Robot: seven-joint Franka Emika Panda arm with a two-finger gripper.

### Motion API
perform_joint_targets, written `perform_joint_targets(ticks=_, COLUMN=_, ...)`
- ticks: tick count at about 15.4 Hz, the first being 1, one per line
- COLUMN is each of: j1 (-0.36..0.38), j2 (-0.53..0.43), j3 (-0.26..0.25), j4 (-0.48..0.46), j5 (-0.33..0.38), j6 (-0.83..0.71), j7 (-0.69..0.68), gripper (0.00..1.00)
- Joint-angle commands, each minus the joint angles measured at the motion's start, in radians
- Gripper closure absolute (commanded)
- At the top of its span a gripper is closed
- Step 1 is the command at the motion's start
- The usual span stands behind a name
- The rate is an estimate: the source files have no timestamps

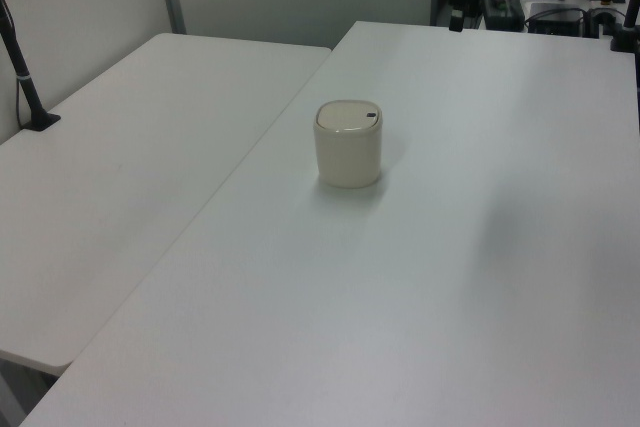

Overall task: Open the trash bin
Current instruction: 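Move the gripper down toward the cream trash bin's lid tab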

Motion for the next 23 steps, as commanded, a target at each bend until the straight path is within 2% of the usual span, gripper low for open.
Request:
perform_joint_targets(ticks=1, j1=0.01, j2=-0.009, j3=-0.005, j4=-0.008, j5=-0.011, j6=-0.005, j7=-0.016, gripper=0.0)
perform_joint_targets(ticks=14, j1=0.01, j2=-0.007, j3=-0.005, j4=-0.01, j5=-0.011, j6=-0.001, j7=-0.02, gripper=0.0)
perform_joint_targets(ticks=21, j1=0.004, j2=0.006, j3=-0.007, j4=-0.016, j5=-0.013, j6=0.007, j7=-0.245, gripper=0.0)
perform_joint_targets(ticks=22, j1=0.004, j2=0.013, j3=-0.007, j4=-0.011, j5=-0.013, j6=0.012, j7=-0.246, gripper=0.02)
perform_joint_targets(ticks=23, j1=0.004, j2=0.016, j3=-0.007, j4=-0.011, j5=-0.013, j6=0.03, j7=-0.244, gripper=0.12)
